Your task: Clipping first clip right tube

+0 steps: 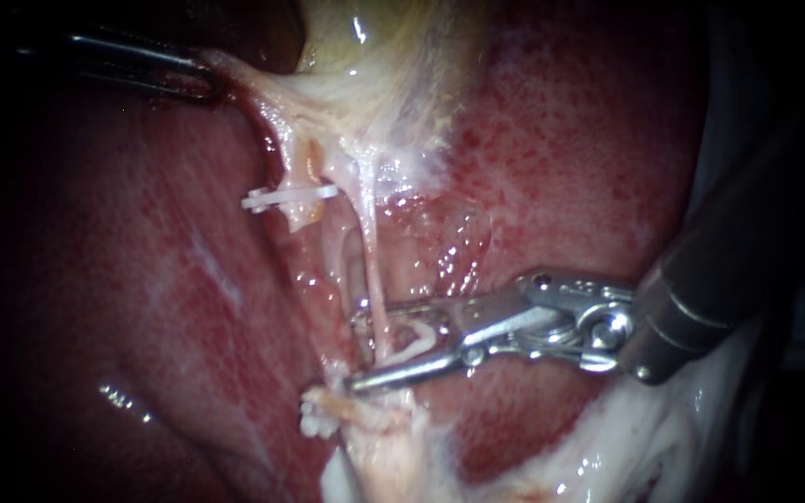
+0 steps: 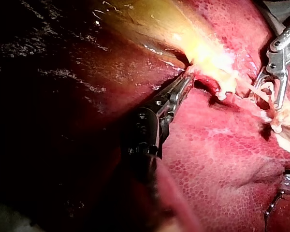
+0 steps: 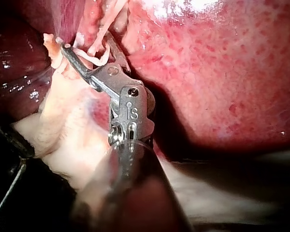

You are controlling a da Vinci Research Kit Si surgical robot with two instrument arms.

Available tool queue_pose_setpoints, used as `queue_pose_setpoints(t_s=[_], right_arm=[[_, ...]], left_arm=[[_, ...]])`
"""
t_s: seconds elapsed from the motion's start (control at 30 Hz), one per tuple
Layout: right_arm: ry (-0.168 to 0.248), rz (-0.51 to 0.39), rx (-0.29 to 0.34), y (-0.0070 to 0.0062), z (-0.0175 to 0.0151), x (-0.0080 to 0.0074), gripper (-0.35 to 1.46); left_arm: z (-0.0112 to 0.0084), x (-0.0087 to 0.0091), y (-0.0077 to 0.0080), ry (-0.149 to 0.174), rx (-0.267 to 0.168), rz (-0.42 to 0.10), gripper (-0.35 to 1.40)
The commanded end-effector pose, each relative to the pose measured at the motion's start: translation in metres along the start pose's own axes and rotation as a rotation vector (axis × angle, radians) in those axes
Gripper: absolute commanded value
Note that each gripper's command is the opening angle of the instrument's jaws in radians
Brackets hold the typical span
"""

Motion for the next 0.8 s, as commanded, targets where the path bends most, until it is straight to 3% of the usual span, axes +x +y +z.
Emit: queue_pose_setpoints(t_s=[0.03, 0.17, 0.53, 0.8], right_arm=[[0.004, 0.006, 0.004, 0.0000, 0.0001, 0.0001, 0.49], [0.015, 0.012, 0.023, -0.0006, 0.0002, 0.0002, 0.49], [0.063, 0.024, 0.087, -0.0044, 0.0004, 0.0024, 0.48], [0.063, 0.029, 0.094, -0.0045, 0.0006, 0.0025, 0.38]], left_arm=[[0.0000, 0.0000, 0.0000, 0.000, 0.000, 0.000, -0.35], [0.0000, 0.0000, 0.0000, 0.000, 0.000, 0.000, -0.35], [0.0000, 0.0000, 0.0000, 0.000, 0.001, 0.000, -0.35], [0.0000, 0.0000, 0.0000, 0.000, 0.001, 0.000, -0.35]])
